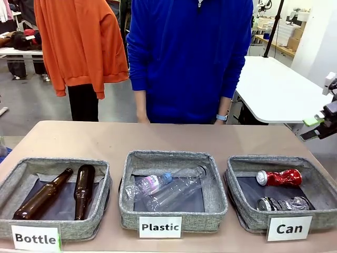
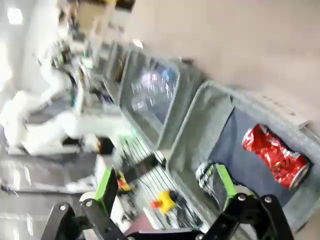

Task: Sort the can waste into the basket.
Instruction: Pick up the can waste from the table and place it in the right Fabric basket.

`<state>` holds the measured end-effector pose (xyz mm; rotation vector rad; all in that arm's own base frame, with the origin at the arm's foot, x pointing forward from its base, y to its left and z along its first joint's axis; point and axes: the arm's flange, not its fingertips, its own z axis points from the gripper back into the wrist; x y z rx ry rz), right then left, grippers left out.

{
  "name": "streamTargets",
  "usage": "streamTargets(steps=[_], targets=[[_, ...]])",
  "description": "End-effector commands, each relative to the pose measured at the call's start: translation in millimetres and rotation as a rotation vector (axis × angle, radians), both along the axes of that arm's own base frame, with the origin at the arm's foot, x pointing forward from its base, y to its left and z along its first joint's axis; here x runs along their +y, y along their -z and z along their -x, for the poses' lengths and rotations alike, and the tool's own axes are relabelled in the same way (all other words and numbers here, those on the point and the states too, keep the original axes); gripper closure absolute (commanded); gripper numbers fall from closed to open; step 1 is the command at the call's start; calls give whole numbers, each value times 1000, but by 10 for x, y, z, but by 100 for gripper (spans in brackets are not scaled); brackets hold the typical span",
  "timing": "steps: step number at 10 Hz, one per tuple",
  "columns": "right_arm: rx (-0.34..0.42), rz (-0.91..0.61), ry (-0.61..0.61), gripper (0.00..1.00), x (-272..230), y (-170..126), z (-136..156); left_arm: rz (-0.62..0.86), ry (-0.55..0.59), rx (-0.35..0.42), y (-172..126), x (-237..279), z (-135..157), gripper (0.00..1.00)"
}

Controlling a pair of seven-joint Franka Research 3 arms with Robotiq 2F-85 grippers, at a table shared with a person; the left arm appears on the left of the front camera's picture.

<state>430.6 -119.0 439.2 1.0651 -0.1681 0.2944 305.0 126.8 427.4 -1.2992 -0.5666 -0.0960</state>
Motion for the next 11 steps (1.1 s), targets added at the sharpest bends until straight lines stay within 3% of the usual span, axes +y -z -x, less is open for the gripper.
streamTargets(steps=[1, 2, 3, 11], targets=[[130, -701, 963, 0, -54, -60, -129, 18, -2, 5, -54, -10, 0, 0], [93, -721, 1028, 0, -118, -34, -130, 18, -2, 5, -54, -10, 0, 0], [73, -87, 124, 0, -103, 73, -100, 18, -2, 5, -54, -10, 0, 0], [73, -87, 124, 0, -103, 73, -100, 18, -2, 5, -54, -10, 0, 0]])
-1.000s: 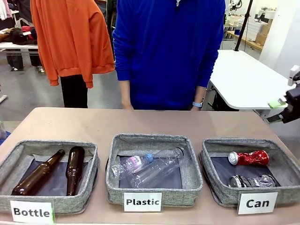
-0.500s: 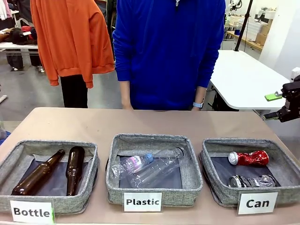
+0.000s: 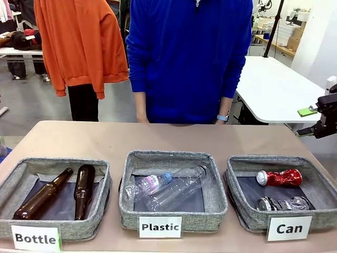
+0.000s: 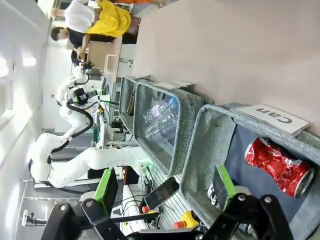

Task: Sort the can waste into the basket.
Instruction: Pick up the can waste from the table and place it in the right Fabric basket.

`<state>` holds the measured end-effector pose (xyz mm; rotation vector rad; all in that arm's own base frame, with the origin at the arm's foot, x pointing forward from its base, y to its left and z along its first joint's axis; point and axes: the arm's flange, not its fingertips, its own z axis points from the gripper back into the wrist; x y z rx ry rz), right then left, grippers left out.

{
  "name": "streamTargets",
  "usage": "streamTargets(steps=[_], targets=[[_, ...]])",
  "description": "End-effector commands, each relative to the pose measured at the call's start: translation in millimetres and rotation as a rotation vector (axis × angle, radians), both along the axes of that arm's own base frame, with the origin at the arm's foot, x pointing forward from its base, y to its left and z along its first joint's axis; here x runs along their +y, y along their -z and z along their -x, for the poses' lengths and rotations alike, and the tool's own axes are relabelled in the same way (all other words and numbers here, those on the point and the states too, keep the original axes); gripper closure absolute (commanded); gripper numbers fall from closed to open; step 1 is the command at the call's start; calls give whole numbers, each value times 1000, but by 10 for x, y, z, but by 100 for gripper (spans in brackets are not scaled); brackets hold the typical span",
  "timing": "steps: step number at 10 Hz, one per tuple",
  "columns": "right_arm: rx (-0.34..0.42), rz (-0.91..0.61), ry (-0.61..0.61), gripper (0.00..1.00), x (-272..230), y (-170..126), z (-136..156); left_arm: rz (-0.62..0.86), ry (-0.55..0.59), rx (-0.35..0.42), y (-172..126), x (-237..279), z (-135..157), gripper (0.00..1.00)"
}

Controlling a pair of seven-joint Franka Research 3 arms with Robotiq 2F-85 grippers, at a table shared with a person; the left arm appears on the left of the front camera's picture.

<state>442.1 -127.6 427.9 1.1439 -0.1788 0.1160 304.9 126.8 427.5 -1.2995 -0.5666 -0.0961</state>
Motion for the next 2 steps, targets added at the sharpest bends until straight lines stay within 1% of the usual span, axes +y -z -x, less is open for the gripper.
streamTargets(steps=[1, 2], targets=[[-13, 0, -15, 0, -17, -40, 15, 17, -2, 5, -53, -11, -1, 0], [-13, 0, -15, 0, -17, -40, 15, 17, -2, 5, -53, -11, -1, 0]])
